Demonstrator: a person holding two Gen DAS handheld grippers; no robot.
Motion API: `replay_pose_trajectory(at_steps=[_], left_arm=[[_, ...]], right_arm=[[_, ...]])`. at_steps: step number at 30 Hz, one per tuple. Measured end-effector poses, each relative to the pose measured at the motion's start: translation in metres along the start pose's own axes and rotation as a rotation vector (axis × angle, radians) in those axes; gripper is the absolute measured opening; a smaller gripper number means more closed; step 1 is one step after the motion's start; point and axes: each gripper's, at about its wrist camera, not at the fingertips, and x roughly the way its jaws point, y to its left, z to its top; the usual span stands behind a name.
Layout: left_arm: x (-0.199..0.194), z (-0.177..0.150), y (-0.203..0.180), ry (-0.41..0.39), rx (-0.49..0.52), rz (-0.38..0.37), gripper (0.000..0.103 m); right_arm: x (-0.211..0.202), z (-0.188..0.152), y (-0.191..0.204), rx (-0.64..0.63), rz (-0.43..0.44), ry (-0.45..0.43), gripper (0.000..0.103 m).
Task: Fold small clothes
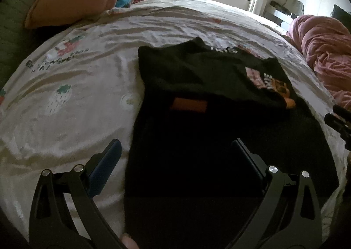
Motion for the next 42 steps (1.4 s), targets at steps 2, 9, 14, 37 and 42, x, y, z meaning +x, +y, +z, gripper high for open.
replay_pose_trajectory(at_steps=[2, 9, 14, 37, 42], left_arm=[[-0.002, -0.006, 0.002, 0.011, -0.002, 0.006, 0.093], [-0.015, -0.020, 0.007, 0.022, -0.012, 0.032, 0.093], [-0.028, -0.033, 0.010, 0.029, -0.019, 0.054, 0.093], [-0.055, -0.084, 0.024, 0.122, -0.051, 0.109, 0.093], [-0.056, -0.095, 0.030, 0.138, -0.074, 0.099, 0.091]], right_arm=[[-0.002, -0.005, 0.000, -0.007, 0.002, 0.007, 0.096], [-0.008, -0.020, -0.002, -0.009, 0.004, 0.034, 0.096], [-0.013, -0.032, -0.003, -0.009, -0.003, 0.049, 0.096], [-0.033, -0.082, -0.013, -0.013, 0.009, 0.121, 0.096], [-0.035, -0.094, -0.023, 0.011, 0.009, 0.145, 0.096]])
